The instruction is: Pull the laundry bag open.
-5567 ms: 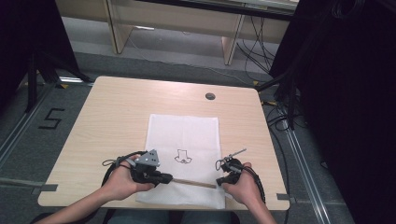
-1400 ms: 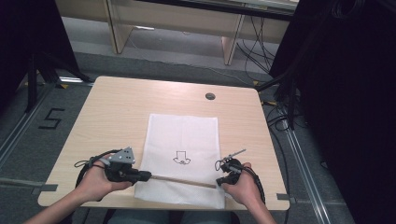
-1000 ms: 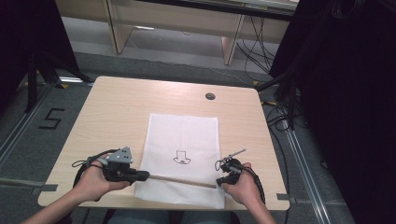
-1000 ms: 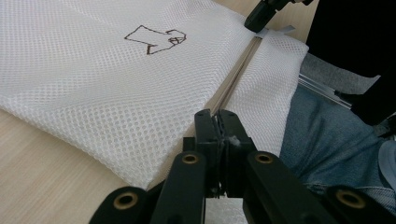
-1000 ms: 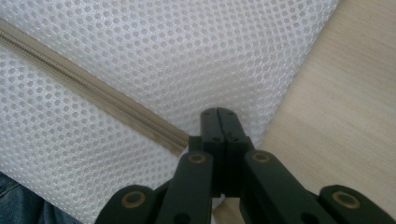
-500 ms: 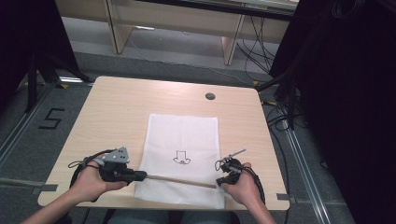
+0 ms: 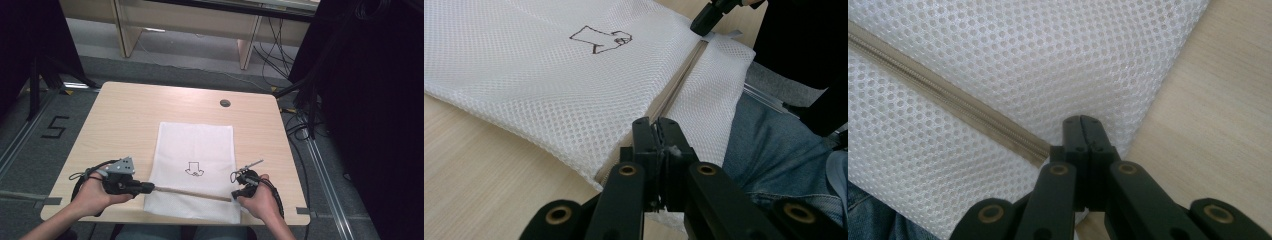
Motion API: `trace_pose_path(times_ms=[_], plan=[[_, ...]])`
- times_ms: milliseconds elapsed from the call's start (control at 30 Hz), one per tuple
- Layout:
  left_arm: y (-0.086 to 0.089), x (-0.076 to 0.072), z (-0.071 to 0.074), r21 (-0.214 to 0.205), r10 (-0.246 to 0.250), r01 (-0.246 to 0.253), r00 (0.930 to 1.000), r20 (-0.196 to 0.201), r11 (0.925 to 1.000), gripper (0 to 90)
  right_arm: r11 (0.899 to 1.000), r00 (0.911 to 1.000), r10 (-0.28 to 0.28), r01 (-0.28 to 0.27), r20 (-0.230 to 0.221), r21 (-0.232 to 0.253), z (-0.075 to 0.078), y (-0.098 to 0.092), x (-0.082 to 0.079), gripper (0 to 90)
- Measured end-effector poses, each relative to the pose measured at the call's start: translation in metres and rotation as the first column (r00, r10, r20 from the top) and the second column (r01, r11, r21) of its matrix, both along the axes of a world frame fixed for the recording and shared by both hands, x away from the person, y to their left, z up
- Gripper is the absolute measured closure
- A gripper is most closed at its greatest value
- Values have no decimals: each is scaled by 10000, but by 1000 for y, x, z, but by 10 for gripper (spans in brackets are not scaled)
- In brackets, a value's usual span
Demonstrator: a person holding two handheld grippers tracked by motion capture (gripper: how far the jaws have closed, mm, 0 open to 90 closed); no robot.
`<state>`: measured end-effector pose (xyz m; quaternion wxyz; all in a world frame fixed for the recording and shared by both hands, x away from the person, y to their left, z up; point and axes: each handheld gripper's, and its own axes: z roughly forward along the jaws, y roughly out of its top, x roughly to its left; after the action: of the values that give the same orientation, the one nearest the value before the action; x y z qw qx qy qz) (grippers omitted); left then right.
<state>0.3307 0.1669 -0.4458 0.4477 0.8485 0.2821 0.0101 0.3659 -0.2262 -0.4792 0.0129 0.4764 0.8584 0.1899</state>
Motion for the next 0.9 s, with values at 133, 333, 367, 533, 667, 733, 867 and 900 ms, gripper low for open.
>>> trace_pose_path(times_ms=[133,333,367,533,667,733,867,900], plan=[[1,1,0,103,-95,94,9999,80,9999,875,10000,10000,-29,29,-12,-2,0,0,0,900],[1,2,-1,54,-147,147,9999,77,9999,875,10000,10000,-43,43,-22,23,0,0,0,900],[1,2,-1,61,-161,161,9998,75,9999,875,10000,10000,-39,39,-18,21,0,0,0,900],[3,1,-2,106,-88,88,10000,9,9999,875,10000,10000,-38,38,-20,30,0,0,0,900],[8,0,-2,-26,88,-88,10000,-34,10000,875,10000,10000,-26,26,-17,34,0,0,0,900],[8,0,-1,33,59,-59,10000,-4,10000,875,10000,10000,11,-11,20,25,0,0,0,900],[8,1,-1,31,75,-75,10000,-44,10000,875,10000,10000,-18,18,15,-11,0,0,0,900],[8,1,-1,36,67,-67,10000,-43,10000,875,10000,10000,-10,10,21,2,0,0,0,900]])
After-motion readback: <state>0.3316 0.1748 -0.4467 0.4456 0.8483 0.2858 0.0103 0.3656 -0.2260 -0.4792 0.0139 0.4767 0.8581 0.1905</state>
